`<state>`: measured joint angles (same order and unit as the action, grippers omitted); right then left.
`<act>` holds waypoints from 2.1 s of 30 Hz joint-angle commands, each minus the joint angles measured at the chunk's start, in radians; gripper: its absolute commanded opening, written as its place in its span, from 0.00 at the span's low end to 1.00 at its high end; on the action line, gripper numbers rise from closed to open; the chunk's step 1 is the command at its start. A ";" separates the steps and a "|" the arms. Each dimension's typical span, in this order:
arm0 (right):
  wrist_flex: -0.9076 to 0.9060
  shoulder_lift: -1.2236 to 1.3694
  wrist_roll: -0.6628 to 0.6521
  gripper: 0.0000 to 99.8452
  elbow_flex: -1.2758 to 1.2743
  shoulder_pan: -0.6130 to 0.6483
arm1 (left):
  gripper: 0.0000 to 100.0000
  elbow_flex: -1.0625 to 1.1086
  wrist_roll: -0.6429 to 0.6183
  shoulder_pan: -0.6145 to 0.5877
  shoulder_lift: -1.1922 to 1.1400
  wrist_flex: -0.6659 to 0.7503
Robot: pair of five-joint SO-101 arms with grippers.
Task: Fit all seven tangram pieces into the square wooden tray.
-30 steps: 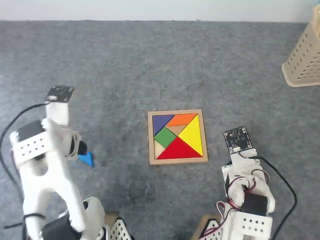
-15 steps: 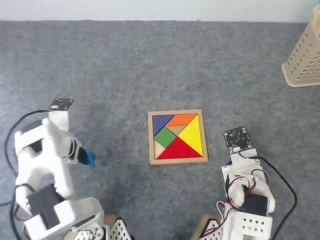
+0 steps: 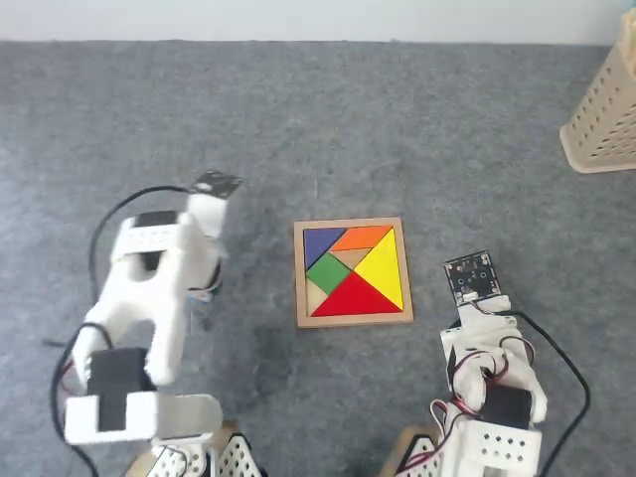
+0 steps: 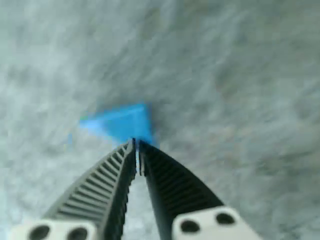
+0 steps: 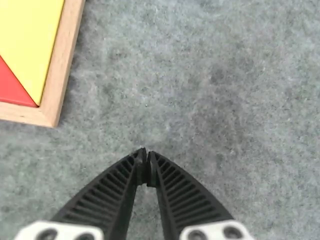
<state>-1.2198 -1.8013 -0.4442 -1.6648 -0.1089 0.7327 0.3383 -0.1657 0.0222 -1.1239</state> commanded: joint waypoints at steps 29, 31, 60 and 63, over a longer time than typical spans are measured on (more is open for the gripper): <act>-0.005 0.010 -0.011 0.01 -0.020 0.004 | 0.13 -0.047 -0.187 -0.115 -0.032 0.012; -0.005 0.010 -0.011 0.01 -0.020 0.004 | 0.13 -0.031 -0.186 -0.132 -0.032 0.015; -0.005 0.010 -0.011 0.01 -0.020 0.002 | 0.13 -0.065 -0.155 -0.086 -0.034 -0.002; -0.005 0.010 -0.011 0.01 -0.020 0.002 | 0.13 -0.065 -0.160 -0.095 -0.032 -0.003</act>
<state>-1.2198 -1.8013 -0.4442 -1.6648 -0.1089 0.6651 0.1757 -0.2562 -0.0161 -1.1423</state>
